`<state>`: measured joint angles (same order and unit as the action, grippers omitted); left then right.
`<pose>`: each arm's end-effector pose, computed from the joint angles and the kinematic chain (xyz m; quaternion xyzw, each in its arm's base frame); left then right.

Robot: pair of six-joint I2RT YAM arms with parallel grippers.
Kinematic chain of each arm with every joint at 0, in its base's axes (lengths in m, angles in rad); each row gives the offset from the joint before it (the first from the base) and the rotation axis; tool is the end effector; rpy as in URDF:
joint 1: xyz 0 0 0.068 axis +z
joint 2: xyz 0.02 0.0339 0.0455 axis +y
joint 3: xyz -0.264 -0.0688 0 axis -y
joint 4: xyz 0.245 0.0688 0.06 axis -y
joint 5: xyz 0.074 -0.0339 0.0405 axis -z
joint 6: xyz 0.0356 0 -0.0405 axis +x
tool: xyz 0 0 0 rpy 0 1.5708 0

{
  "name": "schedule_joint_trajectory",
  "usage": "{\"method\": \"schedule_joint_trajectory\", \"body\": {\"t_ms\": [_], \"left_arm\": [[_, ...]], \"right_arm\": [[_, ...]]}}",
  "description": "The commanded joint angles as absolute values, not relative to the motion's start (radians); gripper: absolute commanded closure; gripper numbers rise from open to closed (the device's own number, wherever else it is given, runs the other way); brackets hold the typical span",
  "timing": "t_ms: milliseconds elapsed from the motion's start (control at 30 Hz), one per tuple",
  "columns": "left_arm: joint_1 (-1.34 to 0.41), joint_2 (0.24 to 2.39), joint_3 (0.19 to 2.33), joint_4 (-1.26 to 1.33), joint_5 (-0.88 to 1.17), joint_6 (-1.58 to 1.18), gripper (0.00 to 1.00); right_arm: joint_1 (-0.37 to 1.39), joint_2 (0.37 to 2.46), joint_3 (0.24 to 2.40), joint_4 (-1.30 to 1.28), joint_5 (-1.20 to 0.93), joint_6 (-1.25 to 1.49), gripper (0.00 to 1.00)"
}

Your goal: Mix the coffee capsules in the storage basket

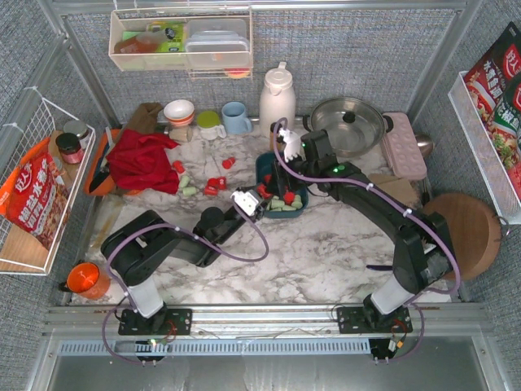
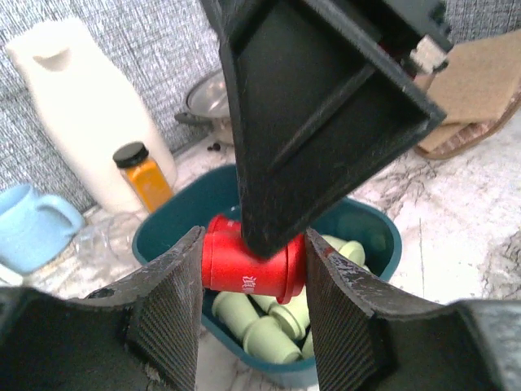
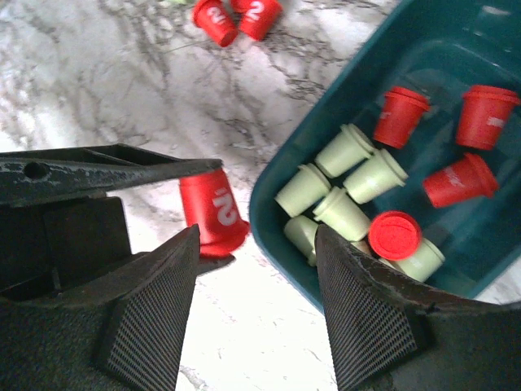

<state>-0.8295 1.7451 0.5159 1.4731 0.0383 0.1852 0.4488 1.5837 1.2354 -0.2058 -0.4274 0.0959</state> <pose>0.2088 -0.2301 0.1892 0.3123 0.5308 -0.2606 0.7435 0.3221 0.1715 0.2943 -0.2515 0.8223 0.3064 0.4083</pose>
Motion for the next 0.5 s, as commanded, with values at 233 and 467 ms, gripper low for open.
{"method": "schedule_joint_trajectory", "body": {"t_ms": [233,467], "left_arm": [[-0.842,1.764,0.549,1.641,0.126,0.209,0.53],[-0.841,1.764,0.563,1.640,0.062,0.172,0.36]], "right_arm": [[0.450,1.603,1.253,-0.213,-0.527,0.074,0.45],[0.448,1.595,1.247,-0.198,-0.505,0.087,0.71]]}}
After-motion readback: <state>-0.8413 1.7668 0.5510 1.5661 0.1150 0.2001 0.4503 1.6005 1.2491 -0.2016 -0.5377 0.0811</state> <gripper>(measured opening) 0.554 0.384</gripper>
